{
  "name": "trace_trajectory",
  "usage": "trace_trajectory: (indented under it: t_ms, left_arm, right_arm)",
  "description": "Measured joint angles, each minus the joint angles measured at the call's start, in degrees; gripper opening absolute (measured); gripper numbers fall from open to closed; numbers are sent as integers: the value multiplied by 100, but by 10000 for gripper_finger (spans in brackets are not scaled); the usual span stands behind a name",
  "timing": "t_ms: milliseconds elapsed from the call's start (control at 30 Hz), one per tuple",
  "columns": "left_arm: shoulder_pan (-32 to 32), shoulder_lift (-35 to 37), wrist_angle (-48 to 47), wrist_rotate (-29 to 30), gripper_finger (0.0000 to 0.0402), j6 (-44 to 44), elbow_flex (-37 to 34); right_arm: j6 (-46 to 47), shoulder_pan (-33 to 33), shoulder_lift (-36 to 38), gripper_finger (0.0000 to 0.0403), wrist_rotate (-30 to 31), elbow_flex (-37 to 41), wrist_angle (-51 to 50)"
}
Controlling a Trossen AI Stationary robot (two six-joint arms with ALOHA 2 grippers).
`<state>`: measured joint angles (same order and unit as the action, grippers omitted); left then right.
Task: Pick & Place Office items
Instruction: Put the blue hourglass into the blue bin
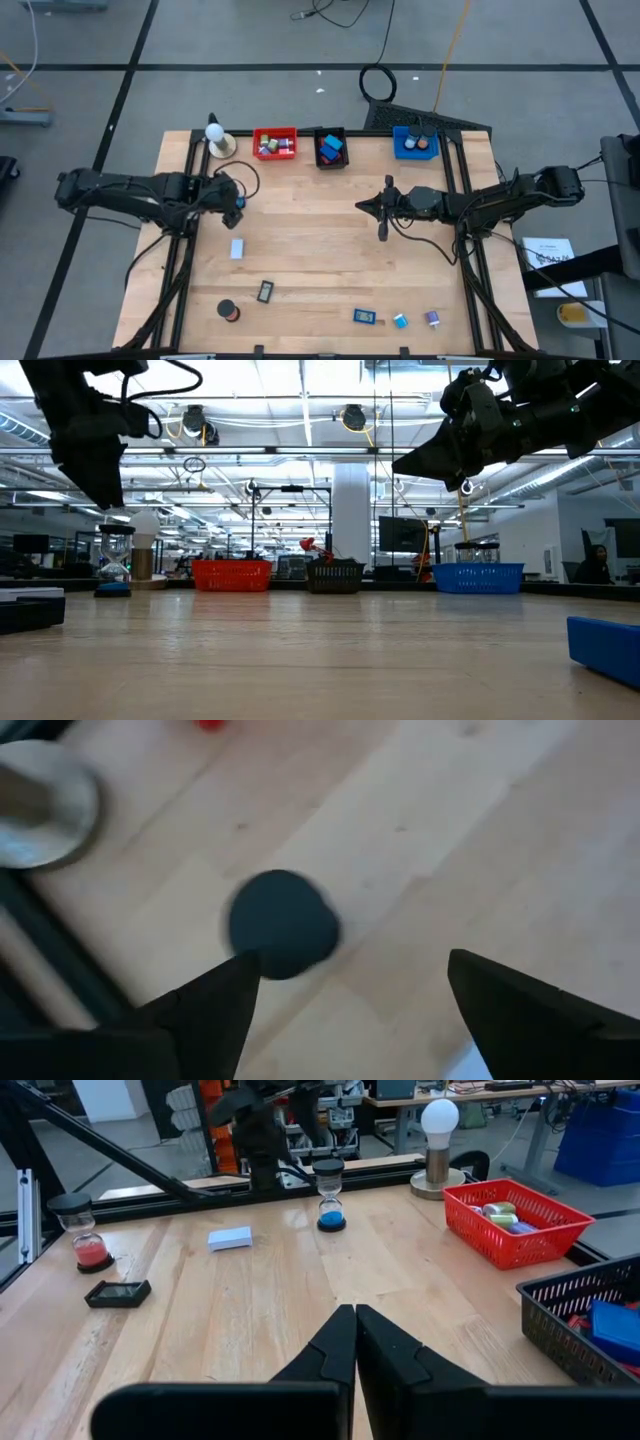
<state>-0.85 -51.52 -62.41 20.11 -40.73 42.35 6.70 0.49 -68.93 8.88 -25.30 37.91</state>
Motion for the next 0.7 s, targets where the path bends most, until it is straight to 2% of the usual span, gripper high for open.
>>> trace_trajectory:
  t_ms: [167,367,700]
  left_arm:
    - [604,-66,-105,112,318,276,29]
    - [1292,-283,-2,-118,328,966,22]
    - [1765,-956,270,-421,317,1416,18]
  right_arm:
    - [9,0,0,4,-2,0,-2]
    - [11,0,0,4,-2,0,-65]
    - [11,0,0,4,-2,0,-55]
